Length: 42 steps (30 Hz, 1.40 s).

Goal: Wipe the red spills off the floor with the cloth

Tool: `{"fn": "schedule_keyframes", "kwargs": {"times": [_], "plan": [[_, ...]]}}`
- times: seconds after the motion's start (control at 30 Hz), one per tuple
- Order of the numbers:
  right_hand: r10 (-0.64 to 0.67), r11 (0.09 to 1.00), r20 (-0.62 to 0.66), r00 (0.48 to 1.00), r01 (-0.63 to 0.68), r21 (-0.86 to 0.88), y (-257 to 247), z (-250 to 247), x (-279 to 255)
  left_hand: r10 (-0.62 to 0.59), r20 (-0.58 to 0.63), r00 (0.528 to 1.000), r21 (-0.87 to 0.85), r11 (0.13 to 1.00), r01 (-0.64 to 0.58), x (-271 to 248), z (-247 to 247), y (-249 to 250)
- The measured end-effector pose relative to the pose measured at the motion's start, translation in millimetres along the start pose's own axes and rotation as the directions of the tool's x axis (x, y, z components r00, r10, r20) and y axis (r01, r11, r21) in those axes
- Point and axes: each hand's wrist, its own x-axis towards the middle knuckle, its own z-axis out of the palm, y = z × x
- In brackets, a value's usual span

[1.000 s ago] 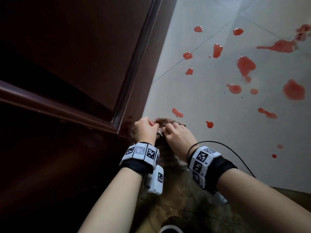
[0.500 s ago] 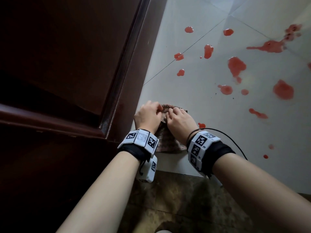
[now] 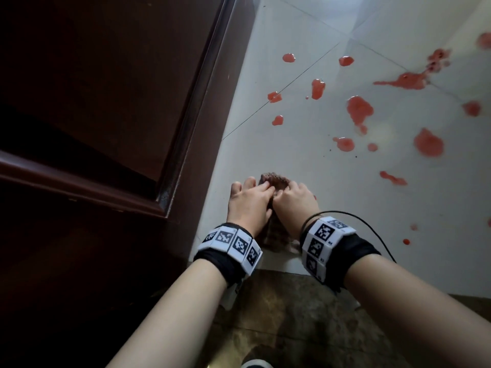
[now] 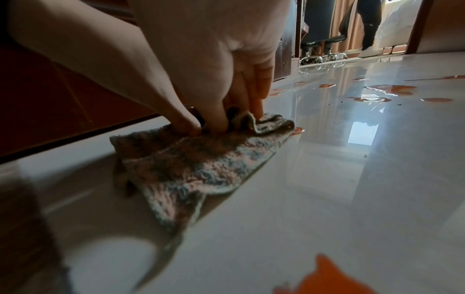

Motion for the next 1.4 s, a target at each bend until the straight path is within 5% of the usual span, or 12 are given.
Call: {"fn": "schedule_keyframes", "kwargs": {"times": [0.47, 0.57, 0.73, 1.07, 1.27, 1.4], "plan": [[-0.081, 0.98, 0.109, 0.991, 0.099, -0.171, -31.5, 15.9, -16.9, -0.143, 0.118, 0.983, 0.057, 0.989, 0.137, -38.4, 2.0, -21.7], [-0.051, 0.962, 0.23, 0.972, 0.11, -0.25, -26.0, -2.5, -16.5, -0.149, 0.15, 0.977, 0.057, 0.988, 0.142, -31.1, 0.0, -18.0], [-0.006, 0.931, 0.299, 0.954, 0.114, -0.347, -5.8, -13.5, -14.3, -0.062, 0.2, 0.978, 0.137, 0.99, 0.035, -12.7, -0.8, -4.8], [-0.065, 0.953, 0.476, 0.877, 0.196, -0.231, 58.1, -52.1, -12.7, 0.129, 0.258, 0.957, 0.269, 0.942, -0.2, 6.4, -5.0, 17.1], [-0.201, 0.807, 0.503, 0.84, 0.433, -0.401, 70.9, -56.7, -26.6, 0.193, 0.274, 0.942, 0.28, 0.921, -0.27, 12.0, -6.4, 35.3], [-0.232, 0.78, 0.531, 0.815, 0.482, -0.399, 79.1, -57.6, -36.4, 0.201, 0.267, 0.943, 0.284, 0.918, -0.276, 7.3, -2.1, 49.1]]}}
